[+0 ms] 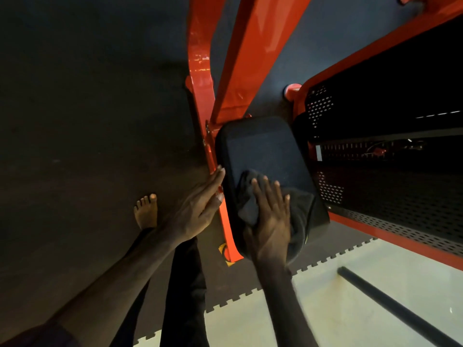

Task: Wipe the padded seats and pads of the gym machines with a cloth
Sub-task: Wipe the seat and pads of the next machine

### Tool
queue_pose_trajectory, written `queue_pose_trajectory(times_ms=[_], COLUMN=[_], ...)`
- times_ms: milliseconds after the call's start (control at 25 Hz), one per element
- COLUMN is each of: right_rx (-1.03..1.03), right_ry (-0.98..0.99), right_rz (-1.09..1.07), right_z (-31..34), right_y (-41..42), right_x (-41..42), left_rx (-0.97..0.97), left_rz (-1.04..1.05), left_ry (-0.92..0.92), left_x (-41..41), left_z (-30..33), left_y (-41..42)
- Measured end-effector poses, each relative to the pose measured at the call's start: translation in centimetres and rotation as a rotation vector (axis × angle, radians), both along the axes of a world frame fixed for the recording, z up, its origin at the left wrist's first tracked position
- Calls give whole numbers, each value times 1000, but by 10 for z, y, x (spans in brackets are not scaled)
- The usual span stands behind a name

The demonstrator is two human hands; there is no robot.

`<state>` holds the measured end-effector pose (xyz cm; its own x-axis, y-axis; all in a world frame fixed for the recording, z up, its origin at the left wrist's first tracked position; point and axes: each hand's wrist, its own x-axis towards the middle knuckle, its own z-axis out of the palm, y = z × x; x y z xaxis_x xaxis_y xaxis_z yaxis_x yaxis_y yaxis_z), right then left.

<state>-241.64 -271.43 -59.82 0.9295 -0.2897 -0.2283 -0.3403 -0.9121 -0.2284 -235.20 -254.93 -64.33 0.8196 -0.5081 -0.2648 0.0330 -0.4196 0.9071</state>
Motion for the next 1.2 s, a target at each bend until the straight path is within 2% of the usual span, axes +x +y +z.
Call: queue_pose_trajectory(times_ms=[80, 120, 200, 280, 400, 480, 560, 640, 760, 840, 960, 1080, 1120, 1200], right_rx=[67, 35, 28, 16, -3, -2, 31, -53, -92, -65, 8, -59, -83, -102], right_ry=[-13, -8, 46, 60, 28, 42, 34, 54, -14, -55, -51, -66, -80, -131], right_rz=[80, 160, 236, 113, -53, 3, 113, 196, -33, -153, -60, 71, 17, -224], right_z=[3, 2, -9, -15, 6, 19, 14, 2, 0, 12, 16, 2, -1, -2], right_y=[13, 15, -1, -19, 15, 42, 37, 12, -16, 10, 47, 3, -14, -18], right_x=[-13, -12, 20, 37, -21, -55, -41, -12, -23, -63, -78, -45, -46, -66], left_rx=[-10, -29, -26, -10, 0, -2, -14, -20, 5, 26, 53, 28, 33, 78], left_rz=[-38, -29, -30, -41, -52, -40, -16, 11, -9, -13, 14, 26, 23, 27], left_ry=[41, 46, 59, 44, 43, 50, 58, 65, 26, 16, 38, 35, 53, 69], left_x=[-13, -17, -15, -17, -14, -14, -16, -18, -21, -23, -28, -33, -34, -36], left_z=[-29, -36, -40, -41, -41, -39, -38, -42, -42, -38, -31, -33, -33, -28], left_y=[11, 11, 10, 9, 12, 10, 8, 7, 7, 4, -3, -9, -9, -11])
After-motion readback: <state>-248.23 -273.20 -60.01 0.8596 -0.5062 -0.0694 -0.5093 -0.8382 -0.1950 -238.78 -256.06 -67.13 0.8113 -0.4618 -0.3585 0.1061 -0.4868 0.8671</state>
